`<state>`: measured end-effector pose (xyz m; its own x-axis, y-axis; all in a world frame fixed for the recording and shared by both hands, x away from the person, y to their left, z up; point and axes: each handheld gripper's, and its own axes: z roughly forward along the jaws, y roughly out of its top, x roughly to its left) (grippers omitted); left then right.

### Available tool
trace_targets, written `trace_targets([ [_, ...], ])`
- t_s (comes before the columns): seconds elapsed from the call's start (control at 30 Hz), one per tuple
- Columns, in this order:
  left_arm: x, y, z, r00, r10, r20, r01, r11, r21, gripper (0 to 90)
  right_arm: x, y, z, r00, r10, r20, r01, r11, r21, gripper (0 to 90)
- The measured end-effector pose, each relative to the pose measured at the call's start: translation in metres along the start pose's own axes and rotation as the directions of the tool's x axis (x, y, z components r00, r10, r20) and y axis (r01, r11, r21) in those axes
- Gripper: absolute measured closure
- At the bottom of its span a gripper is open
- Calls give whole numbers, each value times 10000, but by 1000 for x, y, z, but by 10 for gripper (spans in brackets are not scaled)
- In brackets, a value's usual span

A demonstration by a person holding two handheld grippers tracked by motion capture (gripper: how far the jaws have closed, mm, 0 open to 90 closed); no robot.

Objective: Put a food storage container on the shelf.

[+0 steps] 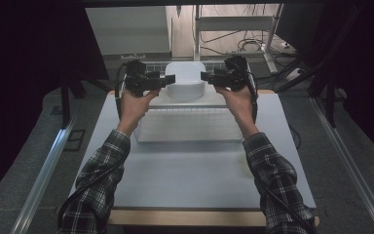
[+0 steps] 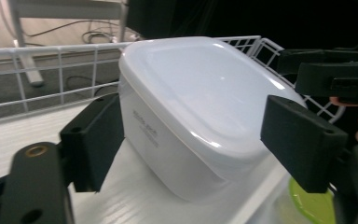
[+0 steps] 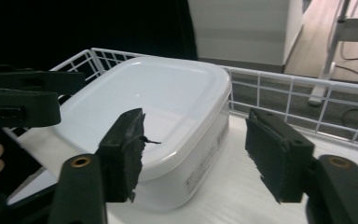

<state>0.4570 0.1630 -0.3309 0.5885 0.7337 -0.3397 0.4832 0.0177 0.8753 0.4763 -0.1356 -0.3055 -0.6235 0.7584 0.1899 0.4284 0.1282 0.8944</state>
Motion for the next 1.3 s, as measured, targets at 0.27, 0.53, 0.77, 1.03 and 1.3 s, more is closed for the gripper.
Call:
trace_targets([
  [0.27, -12, -8, -15, 9947, 989, 282, -998, 9945, 327, 110, 0, -12, -17, 9975, -521, -474, 533, 9983, 242, 266],
  [0.53, -23, -25, -29, 9818, 1863, 371, -1882, 9805, 559, 74, 2, -30, -33, 9924, -967, -765, 991, 9947, 286, 190],
  [0.77, -32, -41, -38, 9690, 2432, 436, -2458, 9670, 674, 48, 10, -46, -41, 9859, -1425, -872, 1470, 9880, 467, 144],
  [1.03, -35, -65, -50, 9666, 2493, 586, -2528, 9655, 619, 49, 15, -67, -46, 9816, -1613, -1021, 1686, 9833, 682, 106],
  [1.3, -39, -88, -61, 9663, 2479, 692, -2520, 9661, 568, 51, 17, -85, -51, 9790, -1750, -1047, 1838, 9796, 810, 96],
])
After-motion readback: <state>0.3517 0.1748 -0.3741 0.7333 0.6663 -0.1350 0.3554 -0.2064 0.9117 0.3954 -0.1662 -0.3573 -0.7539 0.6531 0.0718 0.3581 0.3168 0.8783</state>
